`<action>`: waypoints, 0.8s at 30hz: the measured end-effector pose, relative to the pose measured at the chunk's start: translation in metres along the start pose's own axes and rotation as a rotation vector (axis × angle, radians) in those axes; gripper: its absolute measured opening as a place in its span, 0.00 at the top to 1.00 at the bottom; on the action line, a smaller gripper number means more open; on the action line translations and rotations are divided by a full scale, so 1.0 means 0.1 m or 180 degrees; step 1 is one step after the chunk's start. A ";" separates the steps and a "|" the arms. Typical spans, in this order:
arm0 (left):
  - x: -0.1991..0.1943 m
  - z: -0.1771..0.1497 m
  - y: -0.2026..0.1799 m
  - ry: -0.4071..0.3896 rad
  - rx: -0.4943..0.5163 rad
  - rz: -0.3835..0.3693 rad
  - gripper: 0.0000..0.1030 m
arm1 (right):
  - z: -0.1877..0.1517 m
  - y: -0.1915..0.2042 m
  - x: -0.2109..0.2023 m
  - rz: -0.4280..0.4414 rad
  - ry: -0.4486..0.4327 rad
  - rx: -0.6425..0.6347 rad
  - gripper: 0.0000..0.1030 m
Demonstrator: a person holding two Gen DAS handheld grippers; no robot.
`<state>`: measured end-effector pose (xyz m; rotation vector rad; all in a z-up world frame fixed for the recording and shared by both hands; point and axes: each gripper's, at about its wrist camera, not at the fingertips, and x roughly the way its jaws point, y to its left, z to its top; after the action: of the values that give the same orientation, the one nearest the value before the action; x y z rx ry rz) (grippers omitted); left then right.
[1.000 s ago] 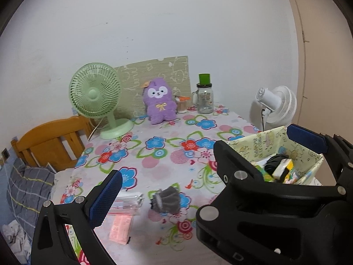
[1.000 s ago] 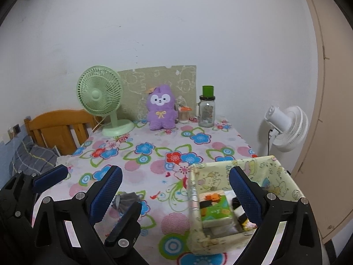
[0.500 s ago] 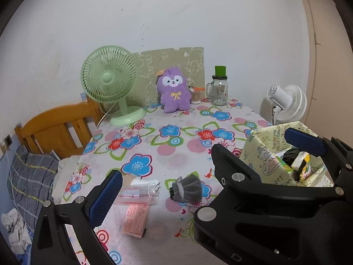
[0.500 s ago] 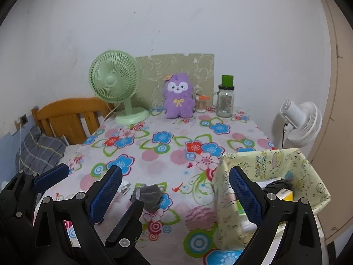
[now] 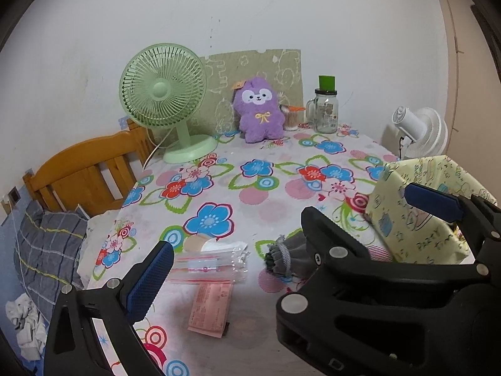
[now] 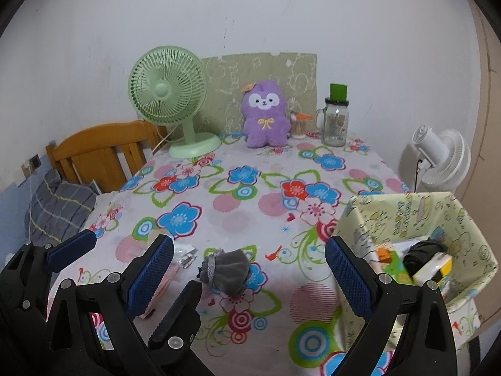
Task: Organize soft objects
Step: 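Withdraw both tools from the box toward the grey knit item, then grasp the grey knit item with the right gripper while the left grasps the clear straw bag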
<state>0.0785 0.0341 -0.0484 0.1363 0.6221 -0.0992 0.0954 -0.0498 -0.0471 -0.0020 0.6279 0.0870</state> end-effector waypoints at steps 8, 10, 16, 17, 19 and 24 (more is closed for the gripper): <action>0.16 -0.05 0.09 0.0093 -0.0002 -0.0007 0.00 | -0.03 0.08 0.17 0.0037 0.0113 -0.0053 0.04; 0.21 -0.06 0.12 0.0118 0.0001 -0.0011 0.00 | -0.04 0.10 0.22 0.0039 0.0148 -0.0056 0.04; 0.35 -0.09 0.19 0.0217 -0.0004 -0.0018 0.00 | -0.06 0.15 0.39 0.0048 0.0283 -0.0054 0.04; 0.37 -0.10 0.20 0.0231 -0.0002 -0.0017 0.00 | -0.07 0.16 0.43 0.0054 0.0307 -0.0055 0.04; 0.43 -0.11 0.22 0.0271 0.0003 -0.0008 0.00 | -0.08 0.17 0.48 0.0057 0.0340 -0.0063 0.04; 0.58 -0.15 0.28 0.0385 -0.0054 -0.0054 0.00 | -0.10 0.18 0.64 0.0059 0.0440 -0.0071 0.04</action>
<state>0.1207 0.0607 -0.0917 0.1212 0.7445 -0.1024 0.1395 -0.0266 -0.0920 -0.0241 0.7651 0.1124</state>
